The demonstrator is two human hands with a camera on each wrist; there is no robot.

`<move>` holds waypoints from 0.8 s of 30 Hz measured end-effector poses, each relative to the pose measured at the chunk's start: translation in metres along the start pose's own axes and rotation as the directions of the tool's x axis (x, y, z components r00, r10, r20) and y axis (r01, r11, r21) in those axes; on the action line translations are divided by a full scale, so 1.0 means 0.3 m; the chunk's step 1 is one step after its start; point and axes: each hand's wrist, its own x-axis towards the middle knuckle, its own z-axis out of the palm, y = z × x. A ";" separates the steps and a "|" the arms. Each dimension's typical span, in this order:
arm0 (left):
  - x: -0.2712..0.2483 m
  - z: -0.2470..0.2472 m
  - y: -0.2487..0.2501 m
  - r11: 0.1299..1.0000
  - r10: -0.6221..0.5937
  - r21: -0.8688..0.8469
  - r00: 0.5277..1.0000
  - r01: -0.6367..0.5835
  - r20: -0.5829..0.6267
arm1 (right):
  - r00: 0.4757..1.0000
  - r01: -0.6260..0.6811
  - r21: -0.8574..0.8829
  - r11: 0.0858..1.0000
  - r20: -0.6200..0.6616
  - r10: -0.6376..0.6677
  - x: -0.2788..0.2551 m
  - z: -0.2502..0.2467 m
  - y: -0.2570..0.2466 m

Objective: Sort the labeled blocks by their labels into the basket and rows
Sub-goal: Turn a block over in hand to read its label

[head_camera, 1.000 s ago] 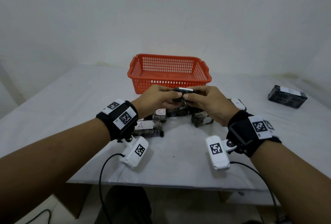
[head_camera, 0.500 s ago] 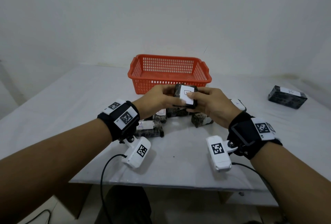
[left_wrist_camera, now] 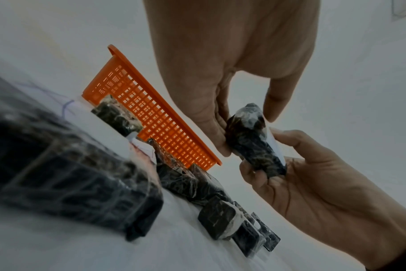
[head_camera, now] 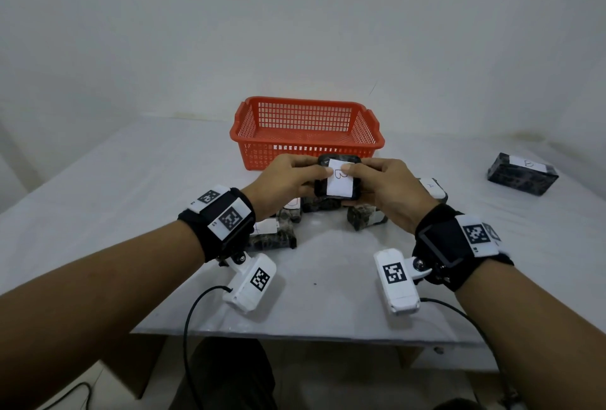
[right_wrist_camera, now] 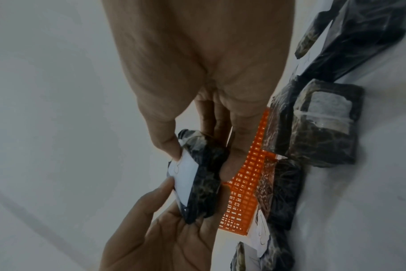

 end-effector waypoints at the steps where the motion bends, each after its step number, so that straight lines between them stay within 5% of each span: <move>1: 0.002 -0.001 -0.002 1.000 -0.001 0.000 1.000 0.001 -0.014 | 1.000 -0.008 0.013 1.000 0.017 0.008 -0.001 -0.002 0.000; 5: 0.006 -0.006 -0.001 0.999 0.014 0.044 0.998 -0.011 -0.064 | 0.994 -0.028 0.027 0.999 0.108 0.025 -0.006 -0.001 0.009; 11: -0.001 -0.004 0.002 0.997 0.007 -0.074 1.000 -0.007 -0.013 | 0.997 0.019 -0.031 0.999 0.082 -0.017 -0.010 -0.006 0.004; 24: -0.011 -0.012 -0.006 0.997 0.031 0.066 0.999 -0.030 -0.009 | 0.999 0.006 -0.050 0.999 0.048 -0.004 -0.001 -0.007 0.014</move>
